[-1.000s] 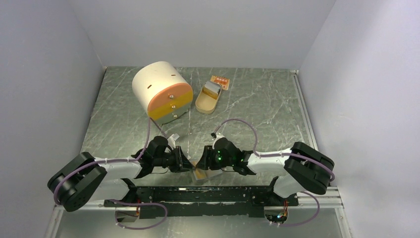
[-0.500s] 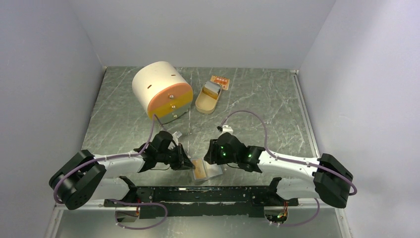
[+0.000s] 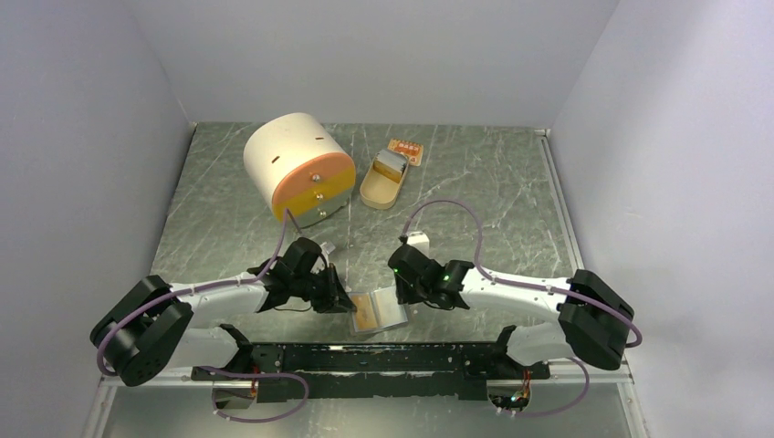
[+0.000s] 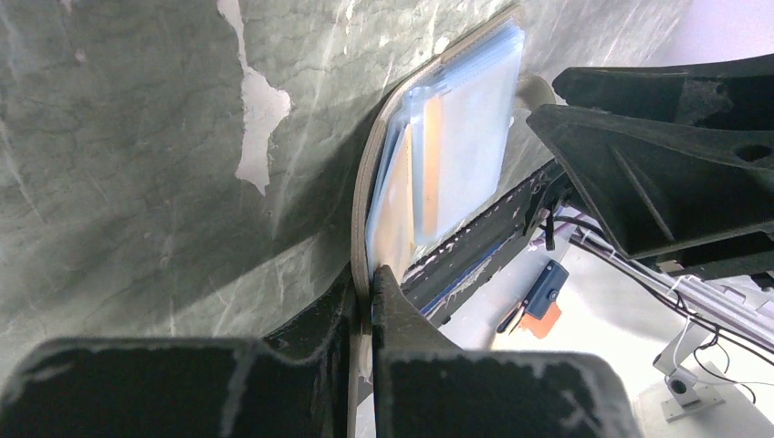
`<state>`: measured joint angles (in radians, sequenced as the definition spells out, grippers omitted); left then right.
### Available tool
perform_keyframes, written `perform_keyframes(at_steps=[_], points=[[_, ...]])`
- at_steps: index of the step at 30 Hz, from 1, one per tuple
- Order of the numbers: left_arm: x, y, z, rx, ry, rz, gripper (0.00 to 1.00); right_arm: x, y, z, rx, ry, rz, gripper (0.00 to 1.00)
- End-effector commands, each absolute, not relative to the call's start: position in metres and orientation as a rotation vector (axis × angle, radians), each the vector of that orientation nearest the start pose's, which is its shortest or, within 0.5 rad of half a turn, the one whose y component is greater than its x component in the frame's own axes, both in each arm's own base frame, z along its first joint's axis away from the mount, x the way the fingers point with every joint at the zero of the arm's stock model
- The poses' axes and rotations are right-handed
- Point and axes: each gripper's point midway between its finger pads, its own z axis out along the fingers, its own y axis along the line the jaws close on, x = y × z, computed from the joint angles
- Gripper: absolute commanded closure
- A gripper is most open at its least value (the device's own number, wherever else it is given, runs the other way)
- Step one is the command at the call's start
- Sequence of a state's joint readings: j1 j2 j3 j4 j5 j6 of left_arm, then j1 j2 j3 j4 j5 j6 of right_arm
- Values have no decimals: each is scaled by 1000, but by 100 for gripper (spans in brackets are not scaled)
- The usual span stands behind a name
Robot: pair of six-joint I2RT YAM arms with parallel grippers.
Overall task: Put the credit cards into the card holder
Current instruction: Insert the credit card into the card holder, then close the card holder at the center of the board.
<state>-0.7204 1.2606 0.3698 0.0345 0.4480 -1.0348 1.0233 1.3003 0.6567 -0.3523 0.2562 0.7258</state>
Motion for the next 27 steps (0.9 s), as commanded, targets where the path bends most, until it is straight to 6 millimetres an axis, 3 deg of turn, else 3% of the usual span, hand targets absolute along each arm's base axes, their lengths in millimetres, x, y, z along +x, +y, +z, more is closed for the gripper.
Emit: perform_keyframes(at_steps=[1,10,13,15,22,27], points=[[129,-251,29,-209,2801,-1137,91,170,228,45,-291,2541,259,62],[129,-251,27,-221,2806,-1135,91,167,228,53,-284,2520,303,94],[128,-250,26,-226,2807,-1135,91,167,227,56,-275,2517,309,95],[128,-250,26,-230,2804,-1140,91,166,227,57,-270,2515,318,89],[128,-251,26,-232,2799,-1147,91,160,231,55,-287,2533,370,83],[128,-251,27,-234,2797,-1149,91,157,231,51,-287,2538,378,99]])
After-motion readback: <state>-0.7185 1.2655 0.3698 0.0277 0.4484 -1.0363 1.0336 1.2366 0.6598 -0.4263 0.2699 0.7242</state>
